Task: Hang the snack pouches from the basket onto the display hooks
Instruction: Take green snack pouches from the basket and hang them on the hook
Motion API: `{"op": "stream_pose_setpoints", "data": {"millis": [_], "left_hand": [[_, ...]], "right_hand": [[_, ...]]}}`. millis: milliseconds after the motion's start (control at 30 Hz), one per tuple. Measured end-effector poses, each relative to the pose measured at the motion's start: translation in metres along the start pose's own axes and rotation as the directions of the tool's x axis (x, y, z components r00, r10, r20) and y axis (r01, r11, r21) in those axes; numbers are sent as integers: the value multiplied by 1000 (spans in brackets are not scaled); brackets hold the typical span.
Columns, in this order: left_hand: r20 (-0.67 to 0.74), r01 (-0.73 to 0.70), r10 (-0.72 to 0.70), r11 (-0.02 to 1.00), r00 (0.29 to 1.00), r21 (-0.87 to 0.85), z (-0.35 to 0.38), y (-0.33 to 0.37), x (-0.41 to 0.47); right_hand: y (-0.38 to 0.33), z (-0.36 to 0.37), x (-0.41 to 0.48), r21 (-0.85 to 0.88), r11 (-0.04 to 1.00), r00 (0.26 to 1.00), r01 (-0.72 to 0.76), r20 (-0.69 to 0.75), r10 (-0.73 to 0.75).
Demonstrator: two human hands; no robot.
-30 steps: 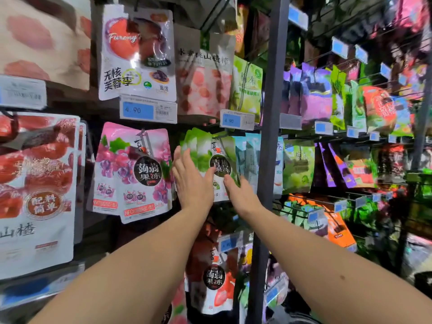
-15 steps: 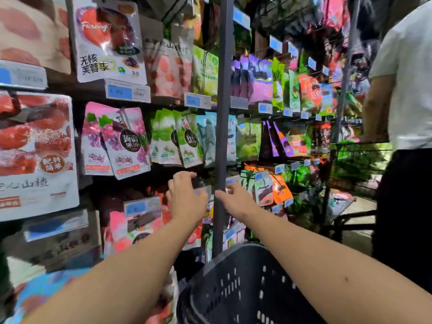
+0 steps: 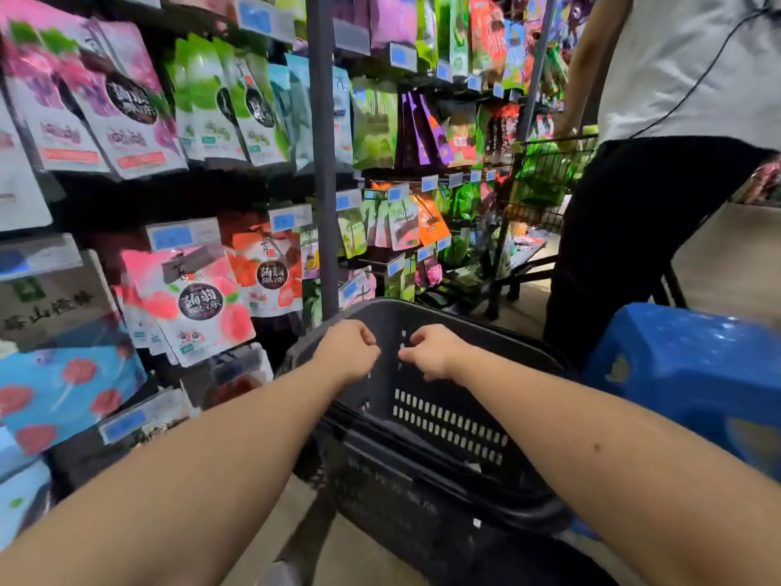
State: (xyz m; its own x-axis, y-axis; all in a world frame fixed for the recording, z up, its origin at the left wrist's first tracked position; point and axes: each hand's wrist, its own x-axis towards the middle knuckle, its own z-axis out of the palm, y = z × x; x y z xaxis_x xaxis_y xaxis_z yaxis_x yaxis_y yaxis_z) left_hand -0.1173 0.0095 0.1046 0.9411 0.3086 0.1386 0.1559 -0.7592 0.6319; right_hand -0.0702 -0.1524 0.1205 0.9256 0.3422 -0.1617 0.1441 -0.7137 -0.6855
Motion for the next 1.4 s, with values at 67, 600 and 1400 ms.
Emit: {"op": "stream_pose_setpoints", "data": {"millis": [67,600,1400], "left_hand": [[66,16,-16,1000,998,3,22,-2,13],[639,-203,-4,947,769,250,211,-8,140],[765,665,-493,738,414,116,418,-147,80]], "right_hand": [[22,4,12,-44,998,998,-55,25,56],[188,69,130,-234,840,853,-490,69,517],[308,181,109,-86,565,568,-821,-26,822]]}}
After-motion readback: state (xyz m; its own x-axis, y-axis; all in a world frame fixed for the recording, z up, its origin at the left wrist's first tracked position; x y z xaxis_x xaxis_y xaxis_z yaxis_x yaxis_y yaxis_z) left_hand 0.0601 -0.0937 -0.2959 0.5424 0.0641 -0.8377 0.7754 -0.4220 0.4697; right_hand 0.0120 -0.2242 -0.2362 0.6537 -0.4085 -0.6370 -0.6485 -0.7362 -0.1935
